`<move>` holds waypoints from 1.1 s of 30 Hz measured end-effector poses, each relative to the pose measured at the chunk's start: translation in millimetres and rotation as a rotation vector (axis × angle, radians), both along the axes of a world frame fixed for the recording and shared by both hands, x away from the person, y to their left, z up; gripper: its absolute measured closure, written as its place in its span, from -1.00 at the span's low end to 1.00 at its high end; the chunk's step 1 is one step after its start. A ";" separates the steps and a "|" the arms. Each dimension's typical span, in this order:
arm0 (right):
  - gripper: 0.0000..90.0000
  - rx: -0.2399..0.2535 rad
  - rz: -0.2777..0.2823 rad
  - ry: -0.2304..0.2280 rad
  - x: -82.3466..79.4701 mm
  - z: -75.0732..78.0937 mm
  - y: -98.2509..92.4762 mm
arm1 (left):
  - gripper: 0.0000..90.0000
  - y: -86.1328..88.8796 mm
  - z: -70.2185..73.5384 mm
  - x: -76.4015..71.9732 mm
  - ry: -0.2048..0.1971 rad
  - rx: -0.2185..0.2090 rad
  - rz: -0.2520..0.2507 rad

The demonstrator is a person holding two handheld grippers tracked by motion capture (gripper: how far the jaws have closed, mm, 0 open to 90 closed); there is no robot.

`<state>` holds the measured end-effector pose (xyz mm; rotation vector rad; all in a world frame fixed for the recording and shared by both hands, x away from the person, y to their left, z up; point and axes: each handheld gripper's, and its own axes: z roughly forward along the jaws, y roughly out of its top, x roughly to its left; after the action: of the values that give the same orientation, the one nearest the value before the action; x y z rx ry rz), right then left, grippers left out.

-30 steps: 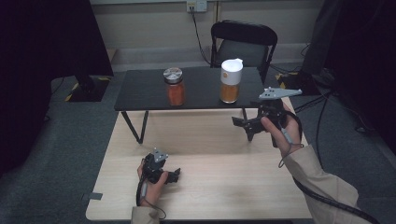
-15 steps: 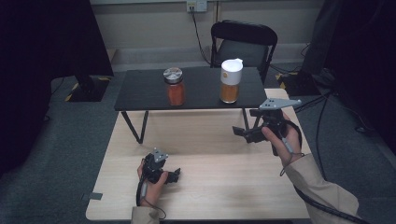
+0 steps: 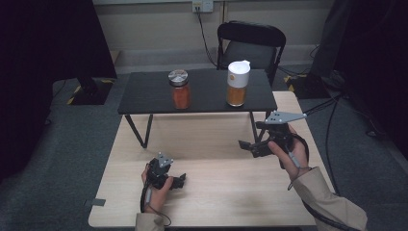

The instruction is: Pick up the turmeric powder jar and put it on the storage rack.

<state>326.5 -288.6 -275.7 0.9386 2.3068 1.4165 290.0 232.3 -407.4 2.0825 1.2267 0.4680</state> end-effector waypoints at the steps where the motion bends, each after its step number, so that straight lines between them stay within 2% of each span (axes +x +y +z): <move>1: -0.98 0.000 0.000 0.000 0.0 0.0 0.0 | -1.00 0.0 0.0 0.0 0.000 0.000 0.000; 11: -0.98 0.014 0.014 0.015 -3.0 -14.8 -2.1 | -1.00 0.0 0.0 0.0 0.000 0.000 0.000; 24: -0.98 0.008 0.026 0.017 -5.9 -29.6 -7.1 | -1.00 0.0 0.0 0.0 0.000 -0.001 0.001; 33: -0.98 0.004 0.026 0.034 -7.5 -39.4 -10.9 | -1.00 0.0 0.0 0.0 0.000 -0.001 0.000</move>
<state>319.0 -299.4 -315.0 0.9441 2.3494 1.4260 290.0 232.3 -407.5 2.0819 1.2271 0.4676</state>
